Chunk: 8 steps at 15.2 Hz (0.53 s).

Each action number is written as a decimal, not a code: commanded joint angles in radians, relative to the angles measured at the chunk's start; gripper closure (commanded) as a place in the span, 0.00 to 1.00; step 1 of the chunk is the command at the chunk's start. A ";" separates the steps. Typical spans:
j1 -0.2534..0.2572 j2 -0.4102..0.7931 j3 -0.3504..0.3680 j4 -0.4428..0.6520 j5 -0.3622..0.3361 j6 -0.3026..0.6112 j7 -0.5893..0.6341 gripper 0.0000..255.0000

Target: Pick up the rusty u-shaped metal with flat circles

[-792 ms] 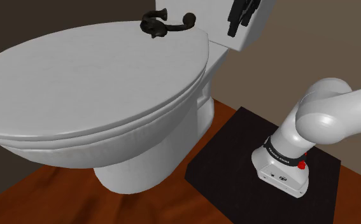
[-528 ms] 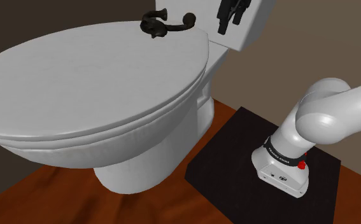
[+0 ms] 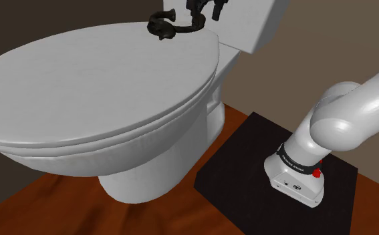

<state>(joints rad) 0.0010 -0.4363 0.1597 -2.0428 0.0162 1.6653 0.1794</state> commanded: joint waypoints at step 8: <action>0.000 0.369 0.060 0.379 0.008 -0.027 0.163 0.00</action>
<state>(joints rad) -0.0006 -0.1165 0.2131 -1.7209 0.0262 1.6516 0.3220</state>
